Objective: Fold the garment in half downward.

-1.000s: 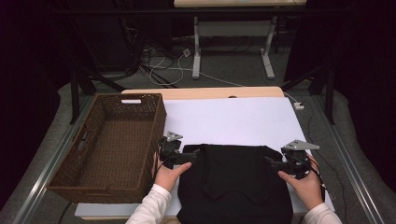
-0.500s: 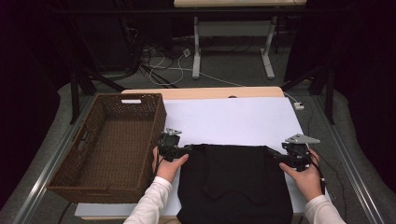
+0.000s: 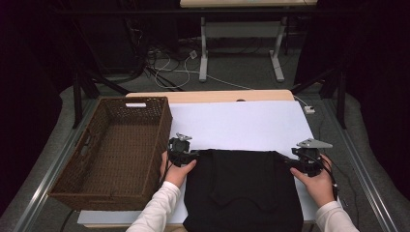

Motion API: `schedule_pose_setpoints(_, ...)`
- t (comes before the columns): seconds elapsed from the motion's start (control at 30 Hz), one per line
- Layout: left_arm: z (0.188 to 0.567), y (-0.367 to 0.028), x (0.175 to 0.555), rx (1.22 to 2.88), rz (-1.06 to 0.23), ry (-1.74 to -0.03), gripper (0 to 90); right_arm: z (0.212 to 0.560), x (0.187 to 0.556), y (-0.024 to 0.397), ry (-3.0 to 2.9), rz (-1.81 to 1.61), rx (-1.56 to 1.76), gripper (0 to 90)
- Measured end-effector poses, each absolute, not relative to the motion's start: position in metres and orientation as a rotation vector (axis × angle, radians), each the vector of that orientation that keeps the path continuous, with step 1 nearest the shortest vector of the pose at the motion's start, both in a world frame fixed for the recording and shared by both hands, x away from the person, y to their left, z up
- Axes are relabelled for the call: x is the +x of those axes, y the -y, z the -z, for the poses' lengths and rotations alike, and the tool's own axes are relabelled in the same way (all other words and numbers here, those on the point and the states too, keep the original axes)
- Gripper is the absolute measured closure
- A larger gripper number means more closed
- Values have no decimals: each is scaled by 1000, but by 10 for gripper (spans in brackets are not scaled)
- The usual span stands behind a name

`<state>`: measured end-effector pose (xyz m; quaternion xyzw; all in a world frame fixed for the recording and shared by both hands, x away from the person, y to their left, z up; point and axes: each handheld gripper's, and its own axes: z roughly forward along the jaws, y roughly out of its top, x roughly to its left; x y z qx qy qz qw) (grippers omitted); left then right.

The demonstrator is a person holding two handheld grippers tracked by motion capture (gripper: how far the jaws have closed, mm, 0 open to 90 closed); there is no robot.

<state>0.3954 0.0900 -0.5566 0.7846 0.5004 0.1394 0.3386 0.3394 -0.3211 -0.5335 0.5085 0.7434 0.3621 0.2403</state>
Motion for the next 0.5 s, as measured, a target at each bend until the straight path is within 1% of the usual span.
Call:
schedule_pose_setpoints(0.07, 556, -91, 396, 2044, -321, -1303, 625, 534, 340, 322, -2027, -985, 1394, 411)
schedule_pose_setpoints(0.27, 556, -91, 393, 2047, -334, -1296, 796, 534, 339, 325, -2015, -990, 1411, 422)
schedule_pose_setpoints(0.37, 555, -91, 391, 2037, -339, -1298, 850, 534, 338, 327, -2003, -992, 1404, 435)
schedule_pose_setpoints(0.5, 554, -93, 389, 2019, -316, -1296, 865, 534, 337, 331, -1974, -995, 1435, 458)
